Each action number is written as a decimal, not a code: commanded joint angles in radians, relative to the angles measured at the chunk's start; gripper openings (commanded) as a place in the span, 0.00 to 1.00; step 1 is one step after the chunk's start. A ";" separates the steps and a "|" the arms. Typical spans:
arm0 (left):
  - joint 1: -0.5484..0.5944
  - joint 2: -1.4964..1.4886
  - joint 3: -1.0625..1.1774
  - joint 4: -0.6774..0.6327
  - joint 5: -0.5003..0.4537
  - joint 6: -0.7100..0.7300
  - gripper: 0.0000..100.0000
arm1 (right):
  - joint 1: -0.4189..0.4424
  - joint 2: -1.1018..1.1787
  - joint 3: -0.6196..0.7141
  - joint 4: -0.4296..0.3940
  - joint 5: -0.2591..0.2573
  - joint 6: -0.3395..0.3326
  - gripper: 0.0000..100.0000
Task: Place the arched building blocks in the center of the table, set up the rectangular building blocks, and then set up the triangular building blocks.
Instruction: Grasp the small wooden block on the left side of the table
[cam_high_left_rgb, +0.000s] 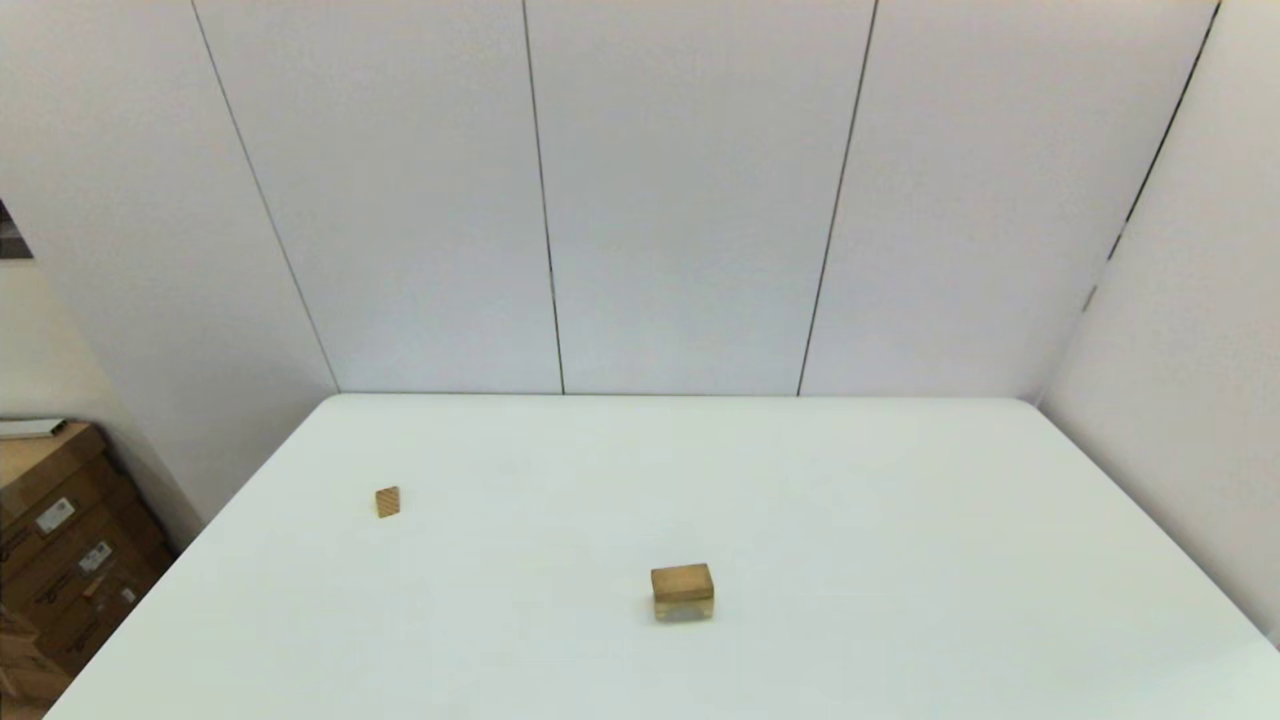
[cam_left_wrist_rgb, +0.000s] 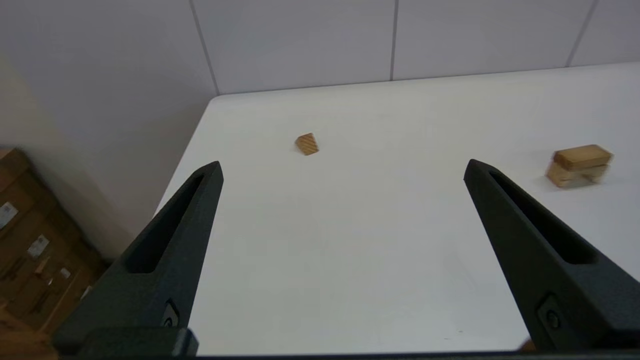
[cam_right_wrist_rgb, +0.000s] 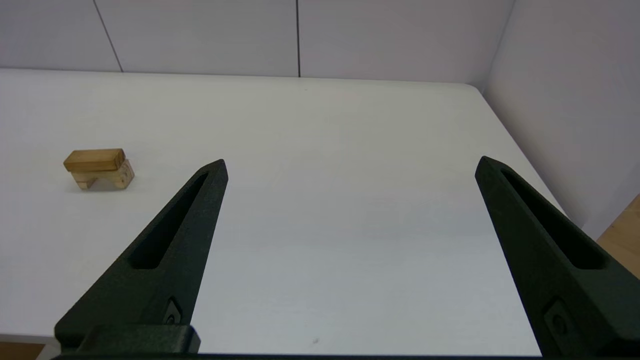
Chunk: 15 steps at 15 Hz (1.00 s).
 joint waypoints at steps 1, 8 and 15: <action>0.000 0.342 -0.232 0.076 -0.067 0.040 1.00 | 0.000 0.000 0.002 0.000 0.000 0.000 1.00; 0.020 1.123 -0.640 0.223 -0.048 0.046 1.00 | 0.000 0.000 0.002 0.000 0.000 0.000 1.00; 0.025 1.679 -0.885 0.311 0.154 -0.124 1.00 | 0.000 0.000 0.002 0.000 0.000 0.000 1.00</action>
